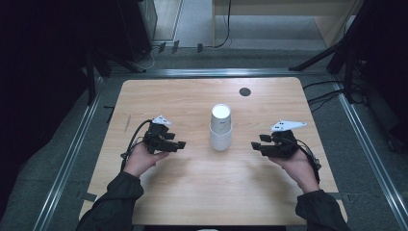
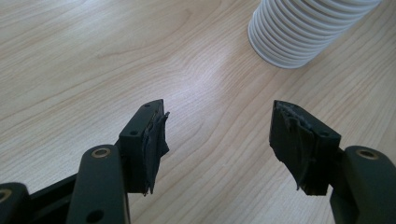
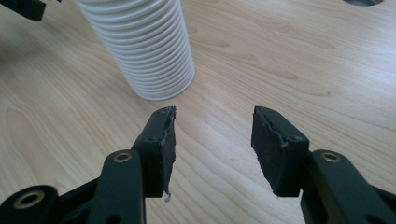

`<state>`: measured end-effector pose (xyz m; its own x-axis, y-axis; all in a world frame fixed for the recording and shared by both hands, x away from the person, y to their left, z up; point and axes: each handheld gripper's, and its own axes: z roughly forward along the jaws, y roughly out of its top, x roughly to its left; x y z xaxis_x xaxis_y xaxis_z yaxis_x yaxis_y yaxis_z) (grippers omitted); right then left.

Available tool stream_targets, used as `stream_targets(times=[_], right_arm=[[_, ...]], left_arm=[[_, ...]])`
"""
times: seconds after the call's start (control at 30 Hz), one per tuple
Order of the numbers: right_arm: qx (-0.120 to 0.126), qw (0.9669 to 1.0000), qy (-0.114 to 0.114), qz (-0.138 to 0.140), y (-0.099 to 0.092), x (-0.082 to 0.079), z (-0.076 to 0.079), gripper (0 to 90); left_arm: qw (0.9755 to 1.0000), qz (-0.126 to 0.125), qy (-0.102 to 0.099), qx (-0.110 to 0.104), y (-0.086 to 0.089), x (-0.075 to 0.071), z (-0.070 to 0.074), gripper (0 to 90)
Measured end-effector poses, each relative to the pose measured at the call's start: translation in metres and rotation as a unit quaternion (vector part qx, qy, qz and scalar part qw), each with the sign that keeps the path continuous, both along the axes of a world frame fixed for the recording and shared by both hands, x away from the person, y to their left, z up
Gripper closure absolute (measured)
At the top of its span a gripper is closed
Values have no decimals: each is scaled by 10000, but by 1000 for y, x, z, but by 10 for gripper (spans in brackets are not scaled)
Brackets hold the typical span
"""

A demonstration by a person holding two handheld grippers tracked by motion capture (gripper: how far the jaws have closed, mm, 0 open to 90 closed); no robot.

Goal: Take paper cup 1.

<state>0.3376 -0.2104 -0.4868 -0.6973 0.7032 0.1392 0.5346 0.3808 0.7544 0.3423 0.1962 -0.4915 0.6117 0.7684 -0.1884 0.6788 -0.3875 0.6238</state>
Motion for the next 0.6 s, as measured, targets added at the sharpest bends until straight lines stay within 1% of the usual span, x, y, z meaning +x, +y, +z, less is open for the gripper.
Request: stream_targets(times=[0.07,0.13,0.2,0.27,0.3,0.4,0.47,0.5,0.53,0.6], right_arm=[[28,10000,6,55,1,0,1,517],[70,9999,-5,136,1,0,3,486],[129,9998,8,141,1,-1,5,459],[141,9997,28,184,2,0,6,455],[143,9996,46,245,3,0,6,432],[-14,9992,24,404,9,3,11,422],[0,9984,78,553,12,5,16,443],[0,9984,78,553,12,5,16,443],[102,9971,143,741,17,9,24,455],[125,9962,185,837,19,12,29,452]], left_arm=[[10000,2,8,-7,0,0,0,363],[10000,-24,-1,-8,0,1,-1,359],[10000,-3,-38,41,0,1,-1,347],[10000,-21,-31,31,0,1,-1,330],[10000,-35,-26,22,0,1,-1,329],[10000,-49,-5,1,1,1,-1,326],[10000,-72,-13,5,2,0,-1,323],[10000,-72,-13,5,2,0,-1,319],[10000,-88,-19,-14,2,0,0,316],[9999,-155,-22,-20,1,-2,1,306]])
